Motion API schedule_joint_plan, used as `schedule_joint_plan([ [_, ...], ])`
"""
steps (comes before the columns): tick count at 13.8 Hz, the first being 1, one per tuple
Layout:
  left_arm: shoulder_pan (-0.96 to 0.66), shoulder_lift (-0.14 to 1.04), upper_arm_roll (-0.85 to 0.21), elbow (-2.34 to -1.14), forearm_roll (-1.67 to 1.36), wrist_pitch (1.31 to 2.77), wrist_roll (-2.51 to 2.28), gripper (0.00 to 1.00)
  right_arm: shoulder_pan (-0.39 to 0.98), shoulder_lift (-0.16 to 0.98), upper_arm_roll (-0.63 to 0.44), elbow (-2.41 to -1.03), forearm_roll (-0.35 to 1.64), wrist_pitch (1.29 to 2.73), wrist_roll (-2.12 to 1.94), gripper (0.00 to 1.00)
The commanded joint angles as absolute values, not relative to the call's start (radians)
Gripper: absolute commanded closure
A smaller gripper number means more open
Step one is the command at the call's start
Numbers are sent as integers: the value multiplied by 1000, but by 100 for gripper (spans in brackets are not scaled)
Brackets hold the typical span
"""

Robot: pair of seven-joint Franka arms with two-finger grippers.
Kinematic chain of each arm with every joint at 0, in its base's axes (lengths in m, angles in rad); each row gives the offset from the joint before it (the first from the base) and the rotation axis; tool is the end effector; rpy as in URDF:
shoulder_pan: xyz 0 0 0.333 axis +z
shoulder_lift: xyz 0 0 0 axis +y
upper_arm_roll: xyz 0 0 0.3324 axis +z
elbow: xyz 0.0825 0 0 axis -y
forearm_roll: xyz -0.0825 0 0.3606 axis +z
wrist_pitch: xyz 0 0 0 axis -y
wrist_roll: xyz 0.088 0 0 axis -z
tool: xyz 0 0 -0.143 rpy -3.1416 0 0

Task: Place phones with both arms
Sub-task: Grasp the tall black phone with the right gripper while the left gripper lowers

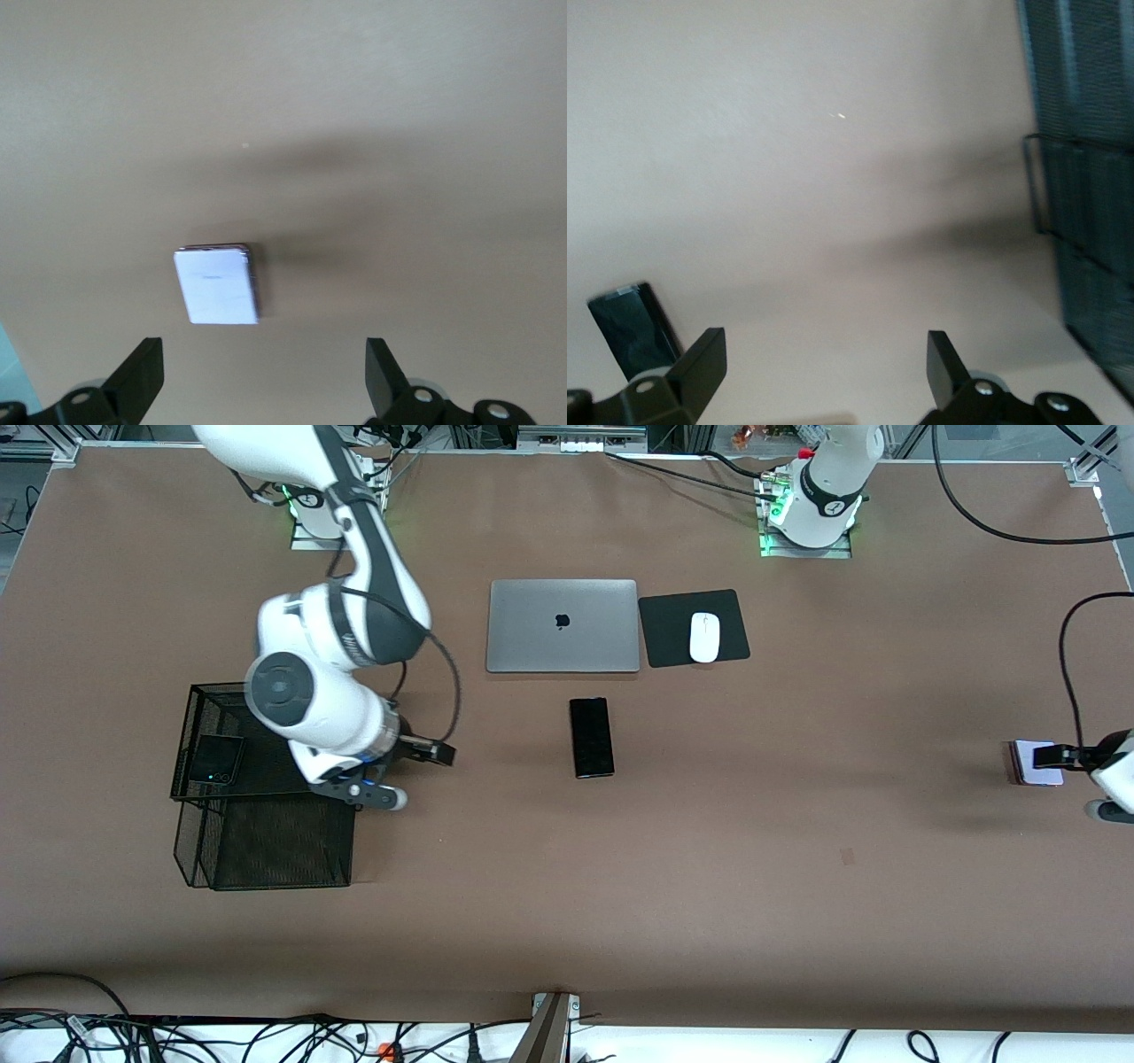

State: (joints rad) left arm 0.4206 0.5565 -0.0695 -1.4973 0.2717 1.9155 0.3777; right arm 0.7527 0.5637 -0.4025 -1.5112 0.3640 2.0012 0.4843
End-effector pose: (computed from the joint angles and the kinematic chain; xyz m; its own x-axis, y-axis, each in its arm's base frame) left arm 0.6192 0.2640 0.3266 0.9716 -0.1110 -0.2088 -0.1410 -0.9808 -0.1348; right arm 0.6129 0.3035 0.3421 0.9697 -0.2311 -0.0791 -0.2378 -0.9673 -0.0886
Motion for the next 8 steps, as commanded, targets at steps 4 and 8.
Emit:
schedule_joint_plan([
  [4, 535, 636, -90, -1497, 221, 2011, 456, 0, 965, 609, -410, -1526, 344, 2212, 712, 0],
  [8, 593, 702, -91, -1499, 161, 2120, 564, 0, 1048, 675, -407, -1502, 249, 2283, 755, 0],
])
